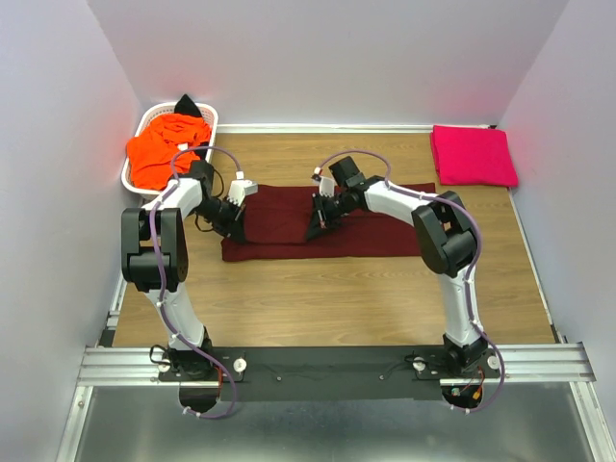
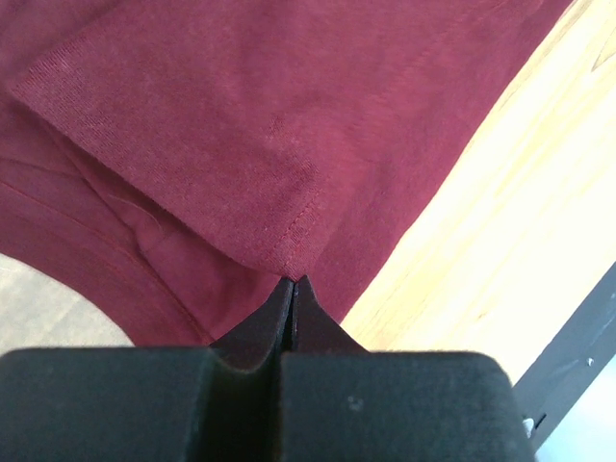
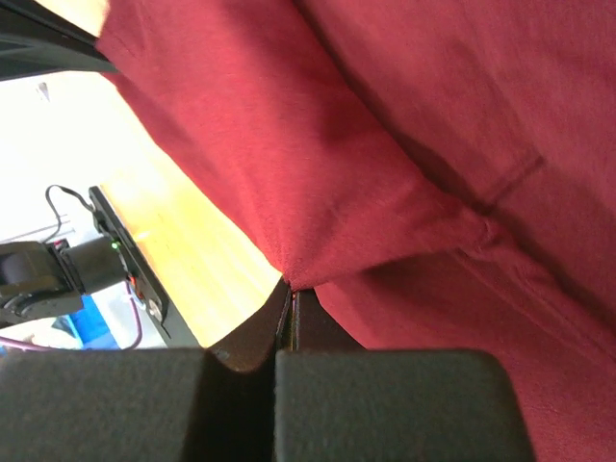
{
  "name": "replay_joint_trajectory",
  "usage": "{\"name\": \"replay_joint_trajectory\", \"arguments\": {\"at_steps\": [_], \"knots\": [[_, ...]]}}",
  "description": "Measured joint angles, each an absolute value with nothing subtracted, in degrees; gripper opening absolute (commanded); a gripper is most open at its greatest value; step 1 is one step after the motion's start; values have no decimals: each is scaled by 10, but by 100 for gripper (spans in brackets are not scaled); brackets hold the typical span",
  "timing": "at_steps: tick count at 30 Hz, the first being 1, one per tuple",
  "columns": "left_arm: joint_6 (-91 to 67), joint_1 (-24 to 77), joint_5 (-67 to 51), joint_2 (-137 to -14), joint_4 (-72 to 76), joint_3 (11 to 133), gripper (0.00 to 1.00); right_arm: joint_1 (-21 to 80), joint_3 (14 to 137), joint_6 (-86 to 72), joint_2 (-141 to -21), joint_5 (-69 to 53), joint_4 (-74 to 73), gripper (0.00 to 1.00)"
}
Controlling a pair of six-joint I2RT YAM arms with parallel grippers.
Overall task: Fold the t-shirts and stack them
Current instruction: Fold the tshirt
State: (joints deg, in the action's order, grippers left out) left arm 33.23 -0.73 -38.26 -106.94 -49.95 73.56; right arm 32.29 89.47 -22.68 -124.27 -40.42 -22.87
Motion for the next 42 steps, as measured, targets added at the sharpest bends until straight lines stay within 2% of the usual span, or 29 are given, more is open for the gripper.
{"name": "replay_joint_trajectory", "arguments": {"at_steps": [6, 7, 8, 9, 10, 12, 13, 17, 18, 20, 21, 23, 25, 33, 42], "knots": [[333, -8, -372, -1069, -498, 714, 0, 322, 880, -225, -1243, -405, -230, 1], [333, -7, -370, -1069, -498, 711, 10, 322, 880, -225, -1243, -405, -230, 4], [333, -8, -368, -1069, -498, 709, 17, 322, 880, -225, -1243, -406, -230, 21], [335, -8, -367, -1069, -498, 708, 28, 322, 880, -224, -1243, -406, -230, 30], [333, -8, -366, -1069, -498, 708, 33, 322, 880, -219, -1243, -408, -232, 39], [340, -9, -367, -1069, -499, 708, 38, 322, 882, -211, -1243, -410, -239, 54], [345, -10, -368, -1069, -504, 710, 38, 322, 885, -207, -1243, -411, -243, 54], [364, -18, -380, -1067, -533, 736, 38, 322, 889, -186, -1231, -410, -260, 50], [371, -20, -389, -1062, -538, 748, 37, 322, 891, -178, -1222, -410, -267, 42], [380, -22, -407, -1049, -544, 764, 32, 322, 902, -173, -1213, -411, -272, 33], [382, -23, -423, -1042, -543, 769, 29, 322, 912, -171, -1211, -413, -273, 25], [382, -23, -456, -1033, -539, 775, 19, 322, 947, -171, -1214, -420, -273, 18], [375, -23, -486, -1033, -529, 773, 15, 322, 976, -181, -1222, -430, -272, 15], [273, -21, -555, -1085, -402, 750, 11, 324, 1039, -210, -1324, -474, -252, 10], [188, -22, -557, -1190, -299, 748, 9, 322, 1029, -178, -1379, -484, -253, 12]]}}
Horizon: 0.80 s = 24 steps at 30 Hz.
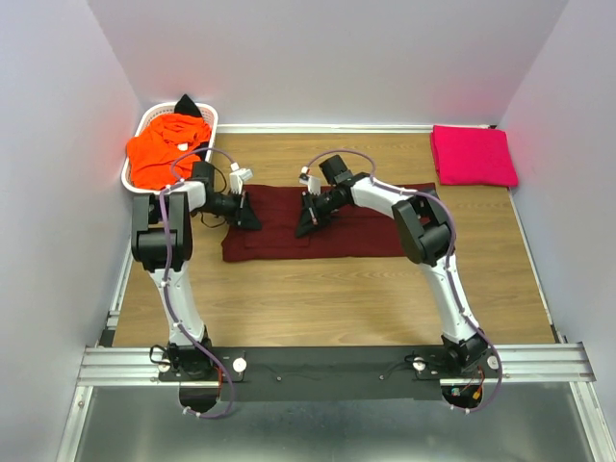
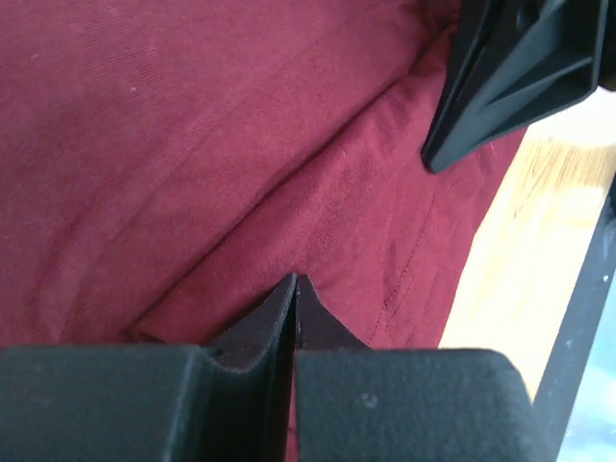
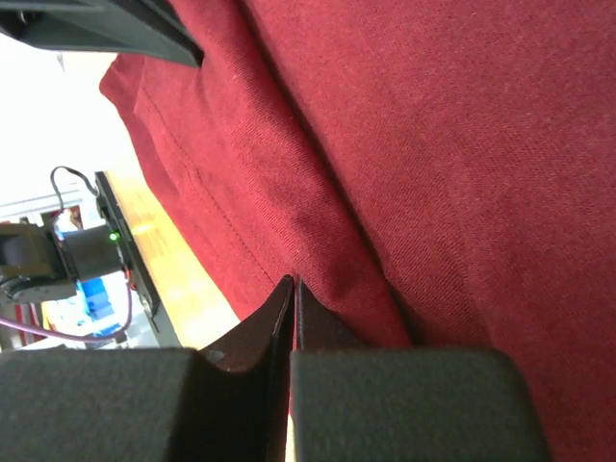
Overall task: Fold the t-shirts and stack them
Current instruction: Fold the tshirt
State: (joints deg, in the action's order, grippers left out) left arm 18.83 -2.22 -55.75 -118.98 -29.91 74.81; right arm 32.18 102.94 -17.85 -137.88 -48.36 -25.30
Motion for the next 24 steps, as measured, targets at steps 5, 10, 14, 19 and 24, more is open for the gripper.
{"name": "replay_joint_trajectory", "arguments": {"at_steps": [5, 10, 14, 19, 24], "knots": [[171, -23, -536, -1188, -296, 756, 16, 317, 1020, -159, -1362, -484, -256, 44], [190, -13, -453, -1155, -311, 805, 27, 290, 1011, -132, -1286, -481, -284, 61], [206, 8, -361, -1074, -323, 828, 30, 220, 1027, -68, -1198, -440, -337, 61], [199, 89, -255, -980, -316, 794, 25, 146, 1065, 20, -1185, -340, -413, 50], [174, 148, -185, -985, -312, 729, 22, 136, 1057, 76, -1211, -240, -474, 45]]}}
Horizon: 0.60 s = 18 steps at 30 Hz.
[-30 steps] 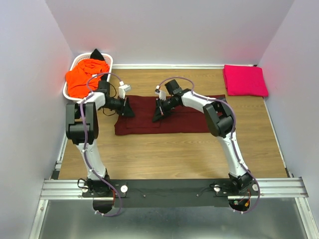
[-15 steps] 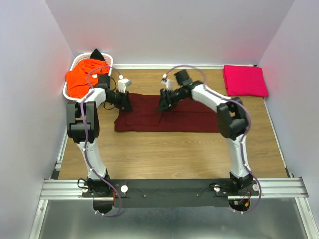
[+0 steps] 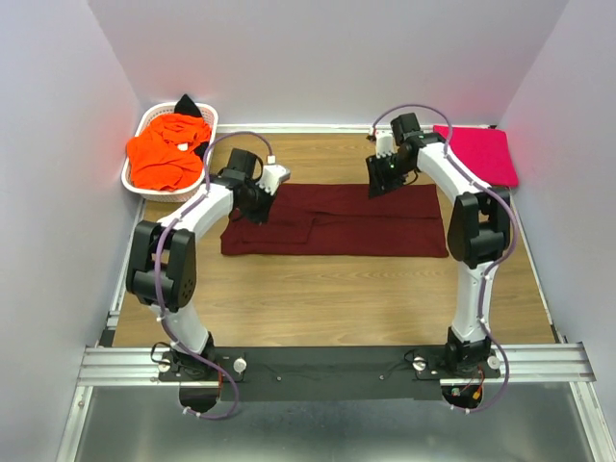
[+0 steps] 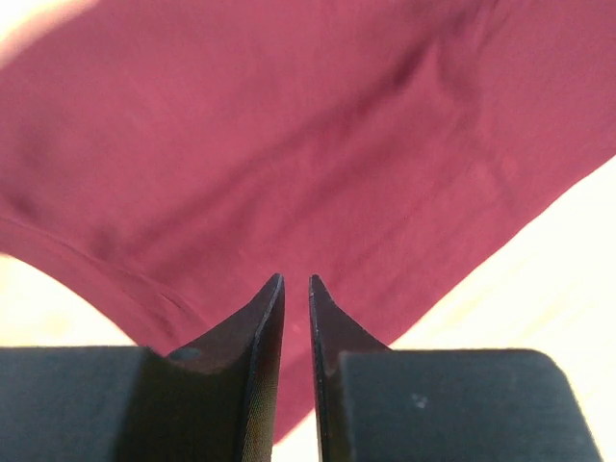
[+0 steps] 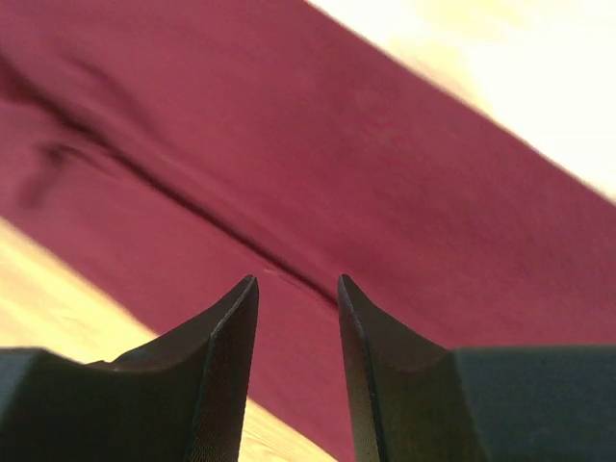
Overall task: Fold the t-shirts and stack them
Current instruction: Fold the tshirt
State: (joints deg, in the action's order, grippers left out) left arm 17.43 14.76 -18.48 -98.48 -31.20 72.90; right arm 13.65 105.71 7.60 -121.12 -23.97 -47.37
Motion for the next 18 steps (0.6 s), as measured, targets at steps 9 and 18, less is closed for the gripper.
{"name": "replay_joint_trajectory", "arguments": {"at_steps": [9, 18], "knots": [[163, 159, -96, -1044, -322, 703, 14, 114, 1011, 130, -1241, -148, -509, 45], [191, 157, -57, -1141, -337, 809, 11, 102, 915, 145, -1215, -154, -498, 38]]}}
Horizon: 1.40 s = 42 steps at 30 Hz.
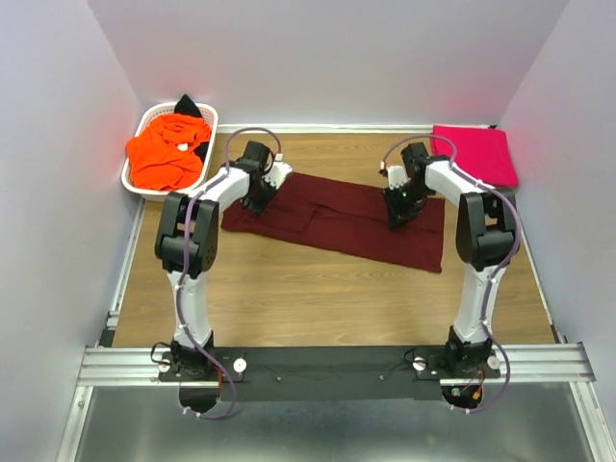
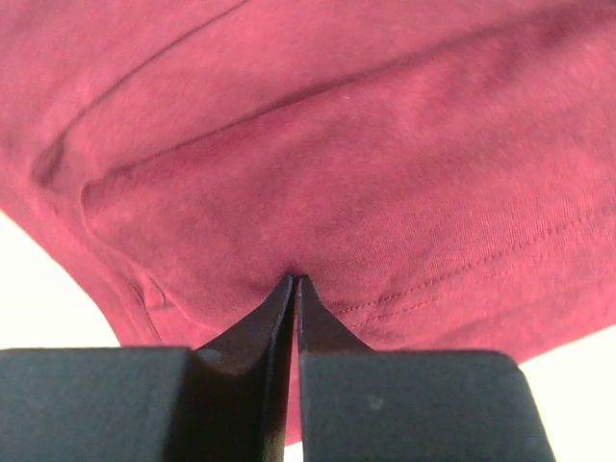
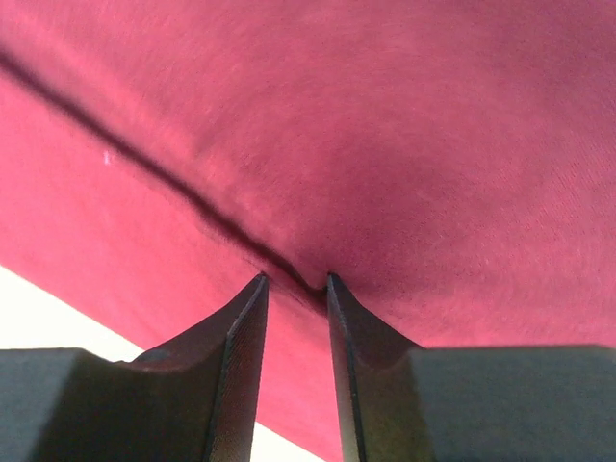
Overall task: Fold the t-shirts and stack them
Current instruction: Fold the tshirt
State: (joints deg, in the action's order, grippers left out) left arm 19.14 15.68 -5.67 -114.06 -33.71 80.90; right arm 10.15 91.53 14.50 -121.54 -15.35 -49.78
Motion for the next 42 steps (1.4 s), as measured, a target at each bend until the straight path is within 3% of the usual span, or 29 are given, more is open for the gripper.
{"name": "replay_joint_trajectory", "arguments": {"at_steps": [7, 11, 20, 29, 33, 42], "knots": [[247, 138, -42, -1323, -388, 1117, 21, 163, 793, 140, -1140, -215, -502, 41], [253, 133, -49, -1357, -406, 1242, 24, 231, 794, 124, -1119, -281, -540, 41], [206, 133, -140, -1178, -362, 1059, 22, 194, 904, 125, -1118, -271, -553, 38], [149, 133, -179, -1165, -353, 909, 22, 196, 863, 135, -1170, -234, -538, 36], [140, 134, -180, -1181, -354, 914, 21, 197, 826, 134, -1170, -237, -531, 36], [136, 144, -182, -1326, -380, 1097, 20, 218, 777, 109, -1161, -324, -523, 38]]}}
